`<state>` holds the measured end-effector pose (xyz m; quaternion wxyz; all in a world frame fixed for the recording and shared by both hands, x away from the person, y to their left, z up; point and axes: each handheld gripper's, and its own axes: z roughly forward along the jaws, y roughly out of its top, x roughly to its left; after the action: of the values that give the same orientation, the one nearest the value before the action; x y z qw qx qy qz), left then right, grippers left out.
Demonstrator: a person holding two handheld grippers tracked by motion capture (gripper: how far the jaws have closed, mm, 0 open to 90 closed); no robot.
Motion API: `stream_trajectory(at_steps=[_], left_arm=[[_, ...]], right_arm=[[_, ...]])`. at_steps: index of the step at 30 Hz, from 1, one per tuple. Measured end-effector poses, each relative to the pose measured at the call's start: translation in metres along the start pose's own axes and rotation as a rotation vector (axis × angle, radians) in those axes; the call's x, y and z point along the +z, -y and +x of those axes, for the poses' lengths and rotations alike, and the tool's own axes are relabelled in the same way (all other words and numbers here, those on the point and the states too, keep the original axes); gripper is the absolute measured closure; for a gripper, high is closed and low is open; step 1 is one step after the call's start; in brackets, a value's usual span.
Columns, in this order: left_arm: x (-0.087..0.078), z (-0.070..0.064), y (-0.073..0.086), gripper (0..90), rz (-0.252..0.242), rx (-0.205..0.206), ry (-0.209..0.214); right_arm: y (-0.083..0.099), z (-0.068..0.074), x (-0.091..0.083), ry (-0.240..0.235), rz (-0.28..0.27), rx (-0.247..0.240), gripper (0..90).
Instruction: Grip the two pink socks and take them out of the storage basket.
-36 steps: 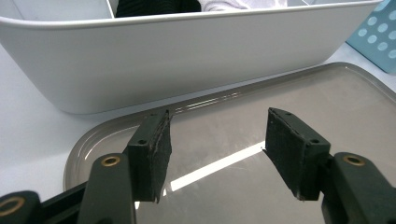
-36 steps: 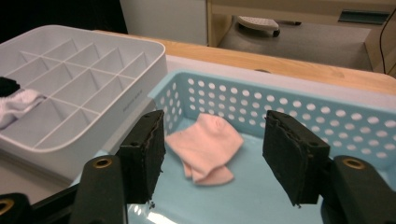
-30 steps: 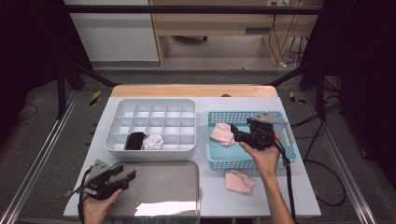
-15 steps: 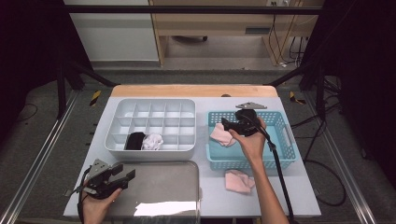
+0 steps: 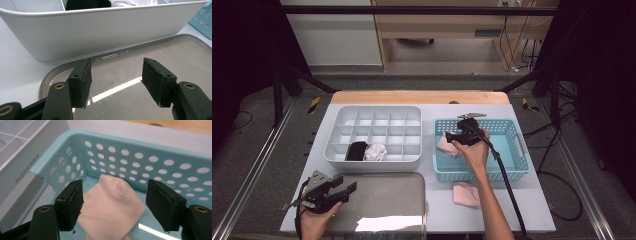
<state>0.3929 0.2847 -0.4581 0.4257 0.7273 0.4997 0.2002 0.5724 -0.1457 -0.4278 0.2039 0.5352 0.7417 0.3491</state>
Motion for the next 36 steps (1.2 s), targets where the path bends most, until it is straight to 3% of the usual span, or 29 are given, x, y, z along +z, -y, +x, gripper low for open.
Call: stream_trajectory(at_steps=[16, 21, 28, 34, 36], left_arm=[[0.000, 0.000, 0.000, 40.2, 0.000, 0.002, -0.007], [0.001, -0.001, 0.000, 40.4, 0.006, 0.011, -0.007], [0.001, -0.001, 0.001, 40.7, 0.006, 0.009, -0.007], [0.002, -0.002, 0.001, 40.9, 0.010, 0.010, -0.006], [0.002, -0.002, 0.001, 40.9, 0.012, 0.010, -0.006]], right_arm=[[0.011, -0.003, 0.026, 0.026, 0.163, 0.016, 27.6], [0.012, -0.003, 0.027, 0.039, 0.191, 0.024, 31.3], [0.014, -0.003, 0.029, 0.034, 0.241, 0.018, 44.0], [0.014, 0.000, 0.029, -0.006, 0.255, 0.013, 67.3], [0.014, 0.000, 0.028, -0.031, 0.265, 0.035, 76.4]])
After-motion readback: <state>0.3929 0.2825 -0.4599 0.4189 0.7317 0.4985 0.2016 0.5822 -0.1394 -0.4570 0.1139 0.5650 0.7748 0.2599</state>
